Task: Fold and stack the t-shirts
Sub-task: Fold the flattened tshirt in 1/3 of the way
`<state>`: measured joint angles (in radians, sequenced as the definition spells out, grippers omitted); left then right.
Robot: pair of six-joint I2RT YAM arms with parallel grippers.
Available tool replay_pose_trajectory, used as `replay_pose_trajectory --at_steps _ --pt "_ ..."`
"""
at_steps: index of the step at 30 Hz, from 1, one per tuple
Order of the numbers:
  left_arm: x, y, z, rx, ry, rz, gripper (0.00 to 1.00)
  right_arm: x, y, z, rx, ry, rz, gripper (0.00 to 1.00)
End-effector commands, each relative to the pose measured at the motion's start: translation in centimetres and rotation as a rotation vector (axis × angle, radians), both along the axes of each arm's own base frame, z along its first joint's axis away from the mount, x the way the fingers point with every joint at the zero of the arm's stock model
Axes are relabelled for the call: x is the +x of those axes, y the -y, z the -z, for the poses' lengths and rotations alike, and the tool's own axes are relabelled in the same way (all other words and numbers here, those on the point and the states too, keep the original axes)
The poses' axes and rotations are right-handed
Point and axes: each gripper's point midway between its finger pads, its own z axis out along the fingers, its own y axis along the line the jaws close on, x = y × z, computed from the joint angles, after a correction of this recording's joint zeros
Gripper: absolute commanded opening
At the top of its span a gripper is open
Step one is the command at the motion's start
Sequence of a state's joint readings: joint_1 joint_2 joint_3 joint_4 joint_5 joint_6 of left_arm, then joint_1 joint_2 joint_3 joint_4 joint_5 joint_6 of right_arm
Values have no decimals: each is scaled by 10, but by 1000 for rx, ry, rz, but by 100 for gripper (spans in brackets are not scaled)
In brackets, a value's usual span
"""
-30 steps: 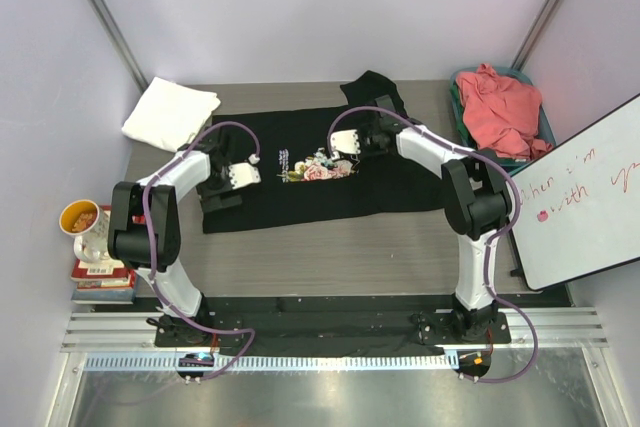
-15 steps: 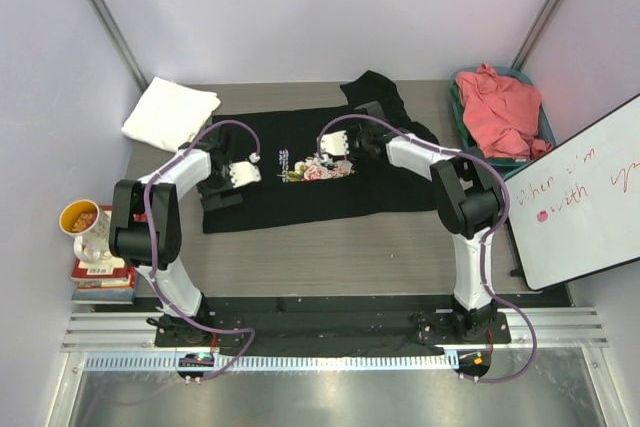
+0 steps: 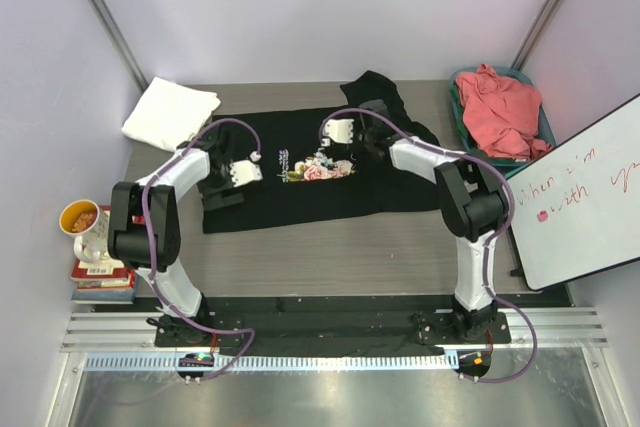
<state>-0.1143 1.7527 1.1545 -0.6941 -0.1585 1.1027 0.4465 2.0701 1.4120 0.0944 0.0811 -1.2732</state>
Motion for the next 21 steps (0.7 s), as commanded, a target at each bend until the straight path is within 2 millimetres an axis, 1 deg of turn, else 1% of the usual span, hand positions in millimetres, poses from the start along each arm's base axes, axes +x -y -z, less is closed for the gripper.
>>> replay_pose_trajectory --at_steps 1,2,3,4,5,6,7,8,9,10,11,13,14,16,19,20,21 --pt "-10 16 -34 -97 37 67 100 -40 38 -57 39 -63 35 63" --pt "-14 20 -34 -115 30 108 100 -66 54 -31 -43 -169 0 61" --pt "-20 22 -41 -122 42 128 100 -78 57 -27 -49 -194 -34 61" --pt "-32 21 -35 -119 9 145 100 -90 64 -42 -49 -175 -43 61" --pt "-39 26 -34 -143 1 176 100 -113 74 -21 -84 -252 -54 59" --pt "-43 29 -39 -152 14 215 100 -123 82 -19 -86 -274 -61 59" --pt "-56 31 -33 -152 -11 239 100 -138 89 -26 -86 -292 -60 57" --pt "-63 32 -32 -157 -17 258 100 -153 95 -14 -93 -336 -62 57" --pt "-67 36 -31 -172 -19 300 100 -163 100 -12 -93 -355 -59 56" --pt "-78 37 -29 -178 -19 320 100 -171 104 -10 -97 -368 -60 56" --pt "-83 40 -28 -188 -21 335 100 -189 109 -2 -108 -398 -66 56" --pt "-97 45 -22 -195 -31 379 100 -203 113 6 -121 -424 -78 55" --pt "-102 46 -20 -191 -43 392 100 -215 117 17 -135 -452 -84 55" --pt "-115 47 -10 -171 -82 417 100 -224 120 20 -143 -454 -94 55" --pt "-122 48 -3 -165 -102 424 100 -233 124 31 -135 -489 -70 52" --pt "-123 47 0 -159 -108 415 100 -237 125 37 -124 -509 -49 49" --pt "-123 46 2 -158 -113 408 100 -239 127 41 -126 -522 -39 49"
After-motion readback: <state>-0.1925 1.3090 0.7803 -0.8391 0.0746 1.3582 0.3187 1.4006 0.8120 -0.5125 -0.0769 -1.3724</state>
